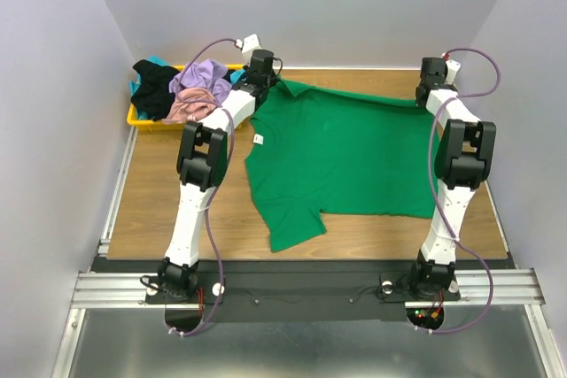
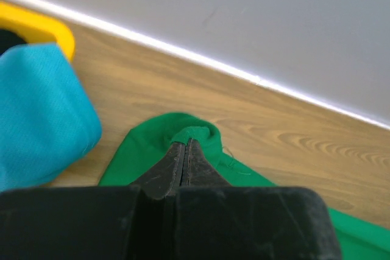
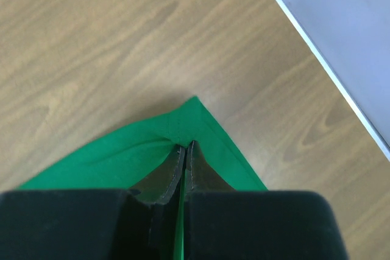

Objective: Fold and stack the t-shirts
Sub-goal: Fold the tshirt

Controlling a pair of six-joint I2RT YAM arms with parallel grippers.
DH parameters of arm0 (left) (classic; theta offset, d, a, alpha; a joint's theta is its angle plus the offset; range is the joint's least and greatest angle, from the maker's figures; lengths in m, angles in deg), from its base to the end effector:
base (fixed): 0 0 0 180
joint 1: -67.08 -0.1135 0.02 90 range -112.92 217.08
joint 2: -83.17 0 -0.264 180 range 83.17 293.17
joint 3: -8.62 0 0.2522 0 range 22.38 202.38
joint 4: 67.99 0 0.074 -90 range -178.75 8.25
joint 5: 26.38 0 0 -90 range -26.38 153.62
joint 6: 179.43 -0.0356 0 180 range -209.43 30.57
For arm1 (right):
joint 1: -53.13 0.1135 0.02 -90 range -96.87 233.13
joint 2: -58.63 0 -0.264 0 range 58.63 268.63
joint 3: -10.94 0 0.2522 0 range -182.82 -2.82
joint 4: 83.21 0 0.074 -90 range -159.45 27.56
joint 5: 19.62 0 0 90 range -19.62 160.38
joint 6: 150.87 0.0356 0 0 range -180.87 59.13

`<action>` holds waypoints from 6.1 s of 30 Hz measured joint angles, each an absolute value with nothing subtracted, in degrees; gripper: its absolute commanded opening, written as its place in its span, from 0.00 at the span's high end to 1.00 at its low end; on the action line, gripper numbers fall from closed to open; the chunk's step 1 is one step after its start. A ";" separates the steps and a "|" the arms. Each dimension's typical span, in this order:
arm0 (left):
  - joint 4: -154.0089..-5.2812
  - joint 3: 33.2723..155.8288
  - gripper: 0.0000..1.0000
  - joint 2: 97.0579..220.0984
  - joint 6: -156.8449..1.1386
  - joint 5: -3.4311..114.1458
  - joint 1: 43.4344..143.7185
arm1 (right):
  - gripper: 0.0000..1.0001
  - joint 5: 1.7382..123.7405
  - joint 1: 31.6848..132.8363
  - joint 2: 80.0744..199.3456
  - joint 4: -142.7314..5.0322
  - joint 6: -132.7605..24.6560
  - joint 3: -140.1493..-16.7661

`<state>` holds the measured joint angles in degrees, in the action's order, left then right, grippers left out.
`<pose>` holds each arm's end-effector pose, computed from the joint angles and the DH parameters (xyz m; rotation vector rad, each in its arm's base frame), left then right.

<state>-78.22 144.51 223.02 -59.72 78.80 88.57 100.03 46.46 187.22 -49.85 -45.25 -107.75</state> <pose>0.5416 -0.2032 0.2397 -0.3183 1.7993 -0.3930 0.5040 -0.0767 0.2046 0.6856 2.1523 -0.5165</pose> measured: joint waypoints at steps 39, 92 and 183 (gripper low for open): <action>-100.29 107.24 1.00 191.79 -28.44 85.11 97.08 | 0.99 97.58 46.46 168.82 -48.54 -50.89 -88.34; -91.75 101.10 0.11 195.70 -43.61 68.68 94.19 | 0.32 81.54 94.37 173.50 -53.94 -39.61 -81.72; -85.43 98.83 0.17 197.41 -43.33 67.76 89.58 | 1.00 101.62 95.39 182.42 -32.45 -42.52 -107.05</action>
<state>-85.43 98.83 197.41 -43.33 67.76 89.58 101.62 95.39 182.42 -32.45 -42.52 -107.05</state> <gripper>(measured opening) 0.828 0.019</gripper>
